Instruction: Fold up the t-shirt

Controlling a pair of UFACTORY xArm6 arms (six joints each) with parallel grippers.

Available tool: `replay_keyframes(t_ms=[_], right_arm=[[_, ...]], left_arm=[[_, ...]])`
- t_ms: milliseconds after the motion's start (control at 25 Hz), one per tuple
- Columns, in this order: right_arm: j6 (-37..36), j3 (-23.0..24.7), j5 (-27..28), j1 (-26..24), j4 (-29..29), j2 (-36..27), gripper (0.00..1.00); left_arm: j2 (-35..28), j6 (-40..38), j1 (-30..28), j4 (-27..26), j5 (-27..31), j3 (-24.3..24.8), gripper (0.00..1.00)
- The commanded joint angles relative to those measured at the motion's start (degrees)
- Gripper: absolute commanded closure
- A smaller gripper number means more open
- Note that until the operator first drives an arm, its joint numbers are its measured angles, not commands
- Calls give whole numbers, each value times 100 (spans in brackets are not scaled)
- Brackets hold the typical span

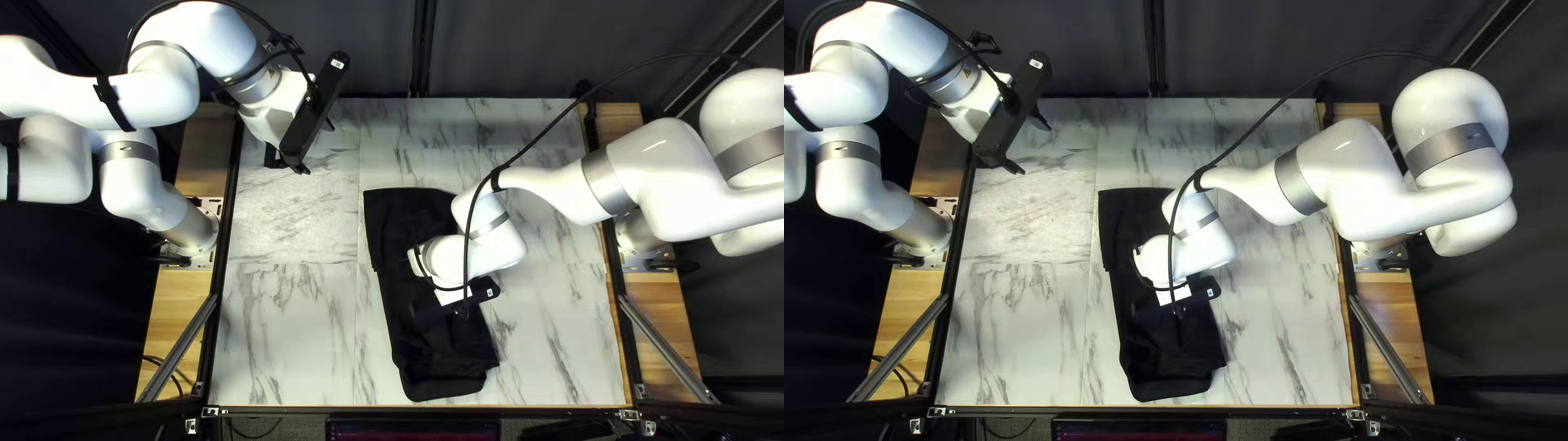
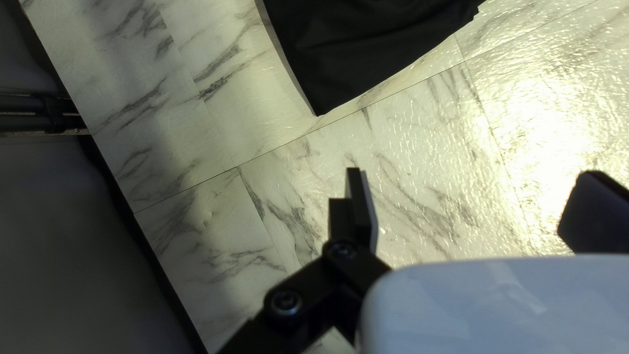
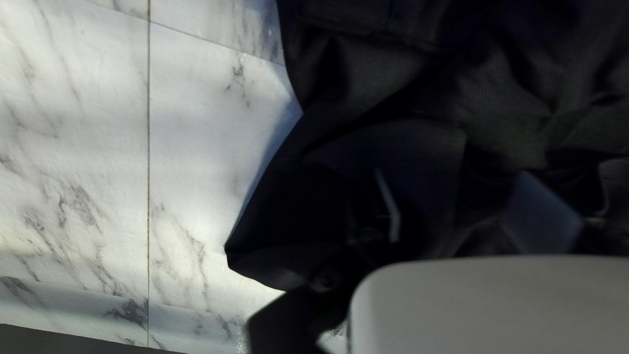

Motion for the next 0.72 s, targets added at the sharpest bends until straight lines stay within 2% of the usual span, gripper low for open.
replay_keyframes(t_ms=[40,240,280,400,520,640,680,720], right_arm=[[12,118,6,-7,50,-143,97],[43,245,-8,-29,87,-391,95],[47,283,-49,-40,92,-434,90],[52,395,-168,-80,105,-565,86],[94,473,-286,-107,100,-635,51],[166,593,-423,-128,81,-696,31],[188,623,-462,-130,76,-705,0],[201,643,-488,-132,74,-706,0]], left_arm=[[0,0,0,0,0,0,0],[0,0,0,0,0,0,0],[0,0,0,0,0,0,0],[0,0,0,0,0,0,0],[0,0,0,0,0,0,0],[0,0,0,0,0,0,0],[0,0,0,0,0,0,0],[0,0,0,0,0,0,0]])
